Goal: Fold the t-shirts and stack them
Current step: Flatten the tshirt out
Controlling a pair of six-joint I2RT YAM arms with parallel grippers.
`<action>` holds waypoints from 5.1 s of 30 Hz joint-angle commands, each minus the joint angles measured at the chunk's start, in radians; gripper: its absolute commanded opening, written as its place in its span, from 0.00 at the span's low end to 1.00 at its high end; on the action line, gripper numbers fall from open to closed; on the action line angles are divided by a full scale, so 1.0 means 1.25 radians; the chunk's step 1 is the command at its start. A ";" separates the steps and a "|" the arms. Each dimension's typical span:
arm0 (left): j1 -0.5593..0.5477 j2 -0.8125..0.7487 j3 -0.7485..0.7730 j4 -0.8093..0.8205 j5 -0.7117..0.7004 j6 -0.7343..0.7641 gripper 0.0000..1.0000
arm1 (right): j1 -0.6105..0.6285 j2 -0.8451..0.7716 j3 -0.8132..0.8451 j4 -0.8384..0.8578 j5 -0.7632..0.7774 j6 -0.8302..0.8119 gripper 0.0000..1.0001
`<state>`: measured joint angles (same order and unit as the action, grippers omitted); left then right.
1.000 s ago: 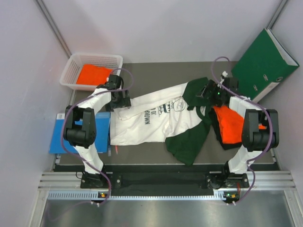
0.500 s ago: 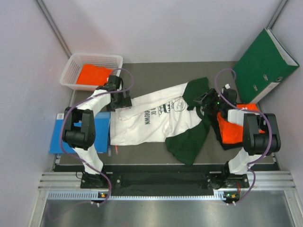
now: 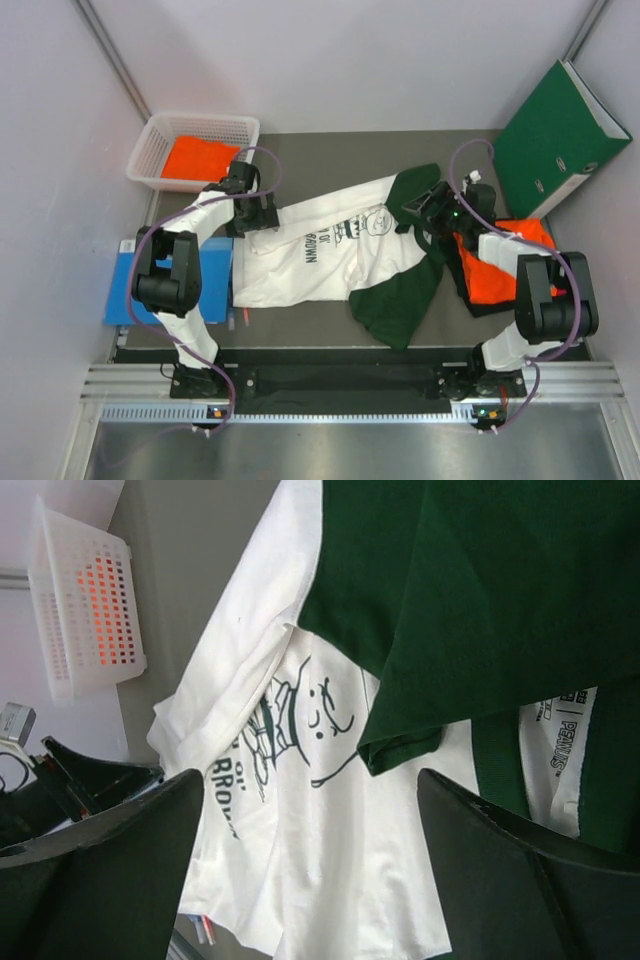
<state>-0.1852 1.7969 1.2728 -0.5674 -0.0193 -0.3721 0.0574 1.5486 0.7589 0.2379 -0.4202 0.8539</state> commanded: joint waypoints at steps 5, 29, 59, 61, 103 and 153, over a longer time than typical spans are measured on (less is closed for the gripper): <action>0.000 -0.035 -0.011 0.032 -0.003 -0.005 0.99 | 0.018 0.068 0.000 0.051 0.002 0.029 0.85; 0.000 -0.014 0.010 0.008 -0.036 0.008 0.99 | 0.041 0.239 0.093 0.153 0.057 0.064 0.63; 0.001 -0.081 -0.124 0.103 0.000 -0.101 0.74 | 0.055 0.220 0.161 0.143 0.120 0.010 0.00; 0.001 -0.091 -0.135 0.107 -0.018 -0.104 0.75 | 0.055 0.223 0.161 0.145 0.118 0.009 0.00; 0.009 -0.269 0.422 -0.053 -0.215 0.073 0.00 | 0.056 -0.234 0.555 -0.328 0.202 -0.470 0.00; 0.008 -0.472 0.300 -0.068 -0.226 0.111 0.00 | 0.044 -0.423 0.459 -0.241 0.198 -0.483 0.00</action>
<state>-0.1841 1.1416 1.7485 -0.7818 -0.2649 -0.2108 0.1192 0.9005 1.4456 -0.2234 -0.1955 0.2535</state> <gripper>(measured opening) 0.023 0.022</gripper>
